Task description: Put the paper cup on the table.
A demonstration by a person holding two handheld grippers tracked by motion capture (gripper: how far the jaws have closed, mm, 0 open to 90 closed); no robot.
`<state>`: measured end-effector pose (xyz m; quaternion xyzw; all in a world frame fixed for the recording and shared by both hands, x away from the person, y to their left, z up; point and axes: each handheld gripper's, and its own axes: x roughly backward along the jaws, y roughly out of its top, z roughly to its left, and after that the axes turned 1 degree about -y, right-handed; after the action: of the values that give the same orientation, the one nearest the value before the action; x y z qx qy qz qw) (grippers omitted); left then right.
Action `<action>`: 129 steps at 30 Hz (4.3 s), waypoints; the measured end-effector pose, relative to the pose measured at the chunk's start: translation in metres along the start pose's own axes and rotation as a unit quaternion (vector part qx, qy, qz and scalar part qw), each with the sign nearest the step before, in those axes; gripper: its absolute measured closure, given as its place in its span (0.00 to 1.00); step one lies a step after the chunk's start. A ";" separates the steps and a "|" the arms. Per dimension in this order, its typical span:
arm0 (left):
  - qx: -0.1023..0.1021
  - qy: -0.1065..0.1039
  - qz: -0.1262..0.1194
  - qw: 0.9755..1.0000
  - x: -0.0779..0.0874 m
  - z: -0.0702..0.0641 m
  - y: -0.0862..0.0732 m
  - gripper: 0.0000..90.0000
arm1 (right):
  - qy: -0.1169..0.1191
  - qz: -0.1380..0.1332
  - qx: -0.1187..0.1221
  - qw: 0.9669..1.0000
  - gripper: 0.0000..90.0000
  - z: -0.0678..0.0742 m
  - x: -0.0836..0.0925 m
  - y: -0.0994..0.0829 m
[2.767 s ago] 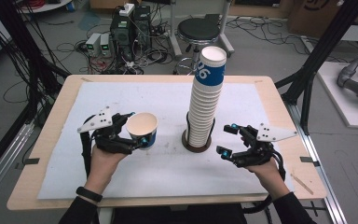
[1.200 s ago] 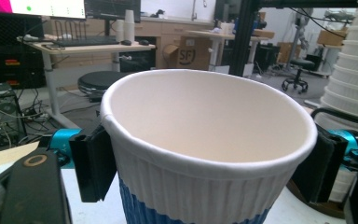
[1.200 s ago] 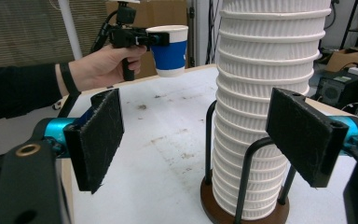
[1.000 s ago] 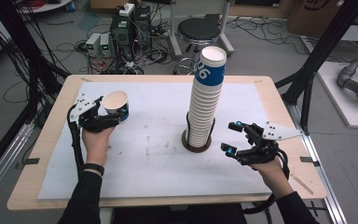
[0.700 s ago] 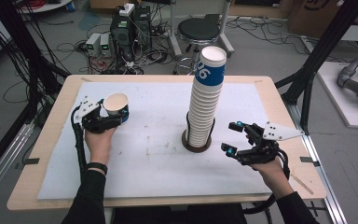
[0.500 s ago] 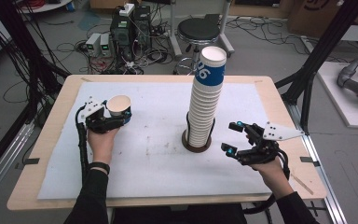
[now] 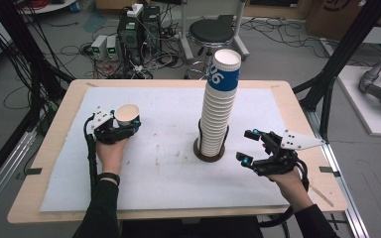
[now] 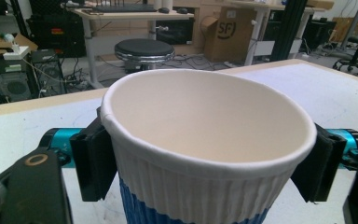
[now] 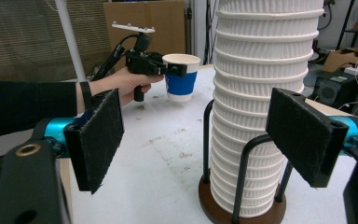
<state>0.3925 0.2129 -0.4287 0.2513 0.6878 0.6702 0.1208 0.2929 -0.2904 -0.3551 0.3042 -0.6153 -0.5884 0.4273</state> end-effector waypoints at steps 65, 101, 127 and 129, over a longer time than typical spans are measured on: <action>-0.009 0.005 0.083 0.996 0.000 -0.009 -0.007 0.16 | 0.003 -0.002 0.001 1.000 0.22 -0.001 -0.006 0.001; -0.012 0.011 0.118 0.993 0.035 -0.009 0.000 0.14 | 0.006 -0.004 0.003 1.000 0.22 0.000 -0.005 0.002; -0.042 -0.134 0.021 0.990 0.082 -0.066 0.039 0.14 | -0.006 0.012 0.000 1.000 0.22 -0.011 0.001 -0.004; -0.042 -0.161 0.002 0.986 0.079 -0.073 0.043 0.14 | -0.006 0.013 -0.001 1.000 0.22 -0.012 0.000 -0.005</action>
<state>0.2966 0.1891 -0.3680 0.3516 0.6303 0.6495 0.2394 0.3028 -0.2966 -0.3603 0.2927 -0.6210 -0.5851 0.4317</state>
